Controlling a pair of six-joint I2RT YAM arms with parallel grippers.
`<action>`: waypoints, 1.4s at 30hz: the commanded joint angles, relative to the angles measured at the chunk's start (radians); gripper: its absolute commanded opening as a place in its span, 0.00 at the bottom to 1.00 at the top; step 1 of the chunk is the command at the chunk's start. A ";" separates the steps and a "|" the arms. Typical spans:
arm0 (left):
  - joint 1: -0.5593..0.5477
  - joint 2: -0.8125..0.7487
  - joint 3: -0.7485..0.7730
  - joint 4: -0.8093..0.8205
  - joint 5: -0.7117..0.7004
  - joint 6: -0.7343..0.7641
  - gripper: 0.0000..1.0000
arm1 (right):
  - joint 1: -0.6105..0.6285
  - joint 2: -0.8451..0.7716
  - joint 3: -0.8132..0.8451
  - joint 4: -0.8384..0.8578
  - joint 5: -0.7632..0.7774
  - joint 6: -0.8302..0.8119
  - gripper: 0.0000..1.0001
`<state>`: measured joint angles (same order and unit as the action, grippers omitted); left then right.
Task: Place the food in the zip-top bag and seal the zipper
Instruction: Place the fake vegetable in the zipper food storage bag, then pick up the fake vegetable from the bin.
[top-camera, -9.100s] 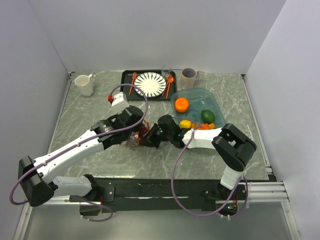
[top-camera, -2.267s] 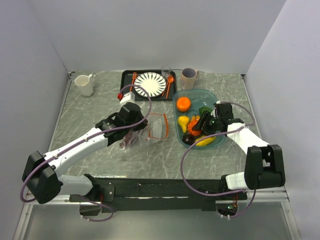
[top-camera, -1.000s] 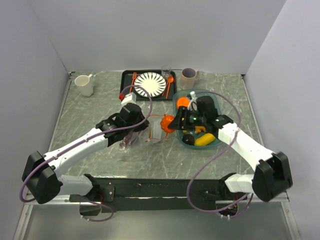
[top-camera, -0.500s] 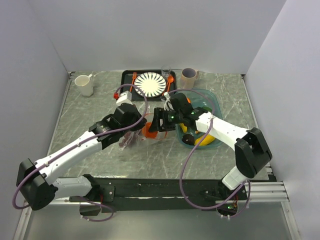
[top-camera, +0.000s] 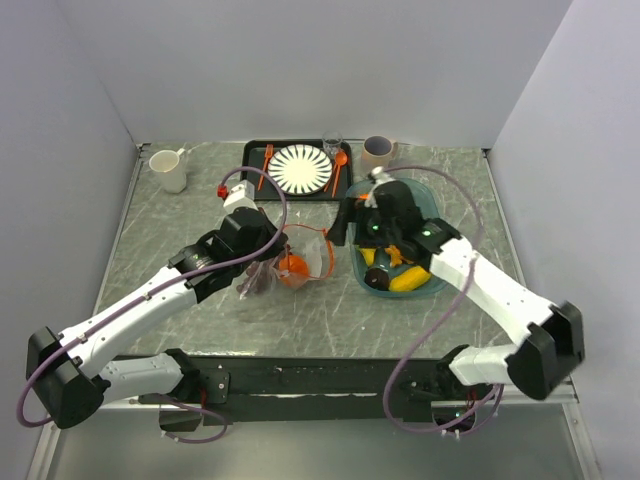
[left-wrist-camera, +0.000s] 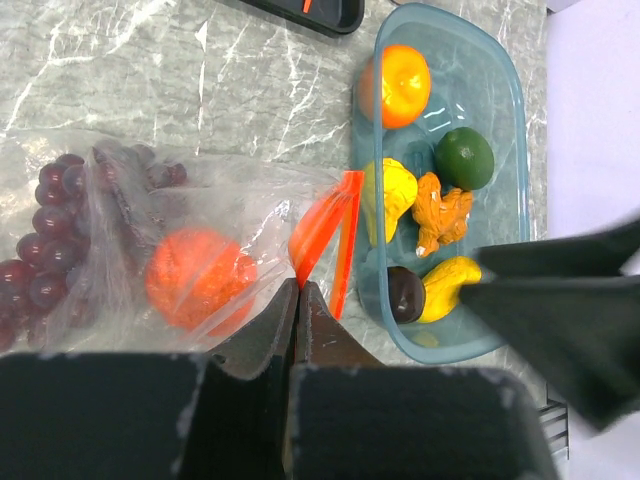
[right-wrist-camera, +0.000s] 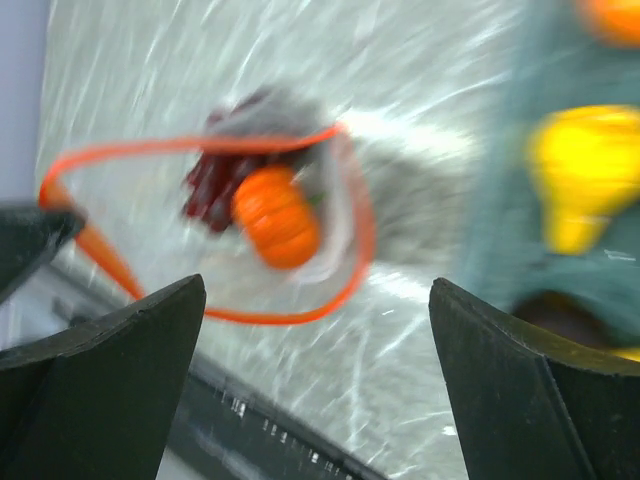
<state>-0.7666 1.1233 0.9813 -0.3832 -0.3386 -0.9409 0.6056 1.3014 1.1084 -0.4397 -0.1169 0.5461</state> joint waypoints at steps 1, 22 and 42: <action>-0.003 -0.025 0.002 0.027 -0.013 -0.009 0.01 | -0.075 -0.099 -0.048 -0.080 0.249 0.082 1.00; -0.003 -0.003 0.022 0.017 -0.004 0.008 0.01 | -0.398 -0.004 -0.165 -0.097 0.131 0.156 1.00; -0.002 0.003 0.028 0.006 -0.008 0.002 0.01 | -0.454 0.139 -0.180 -0.065 0.197 0.146 1.00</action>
<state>-0.7666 1.1255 0.9813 -0.3859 -0.3382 -0.9379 0.1631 1.4151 0.9279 -0.5385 0.0387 0.6941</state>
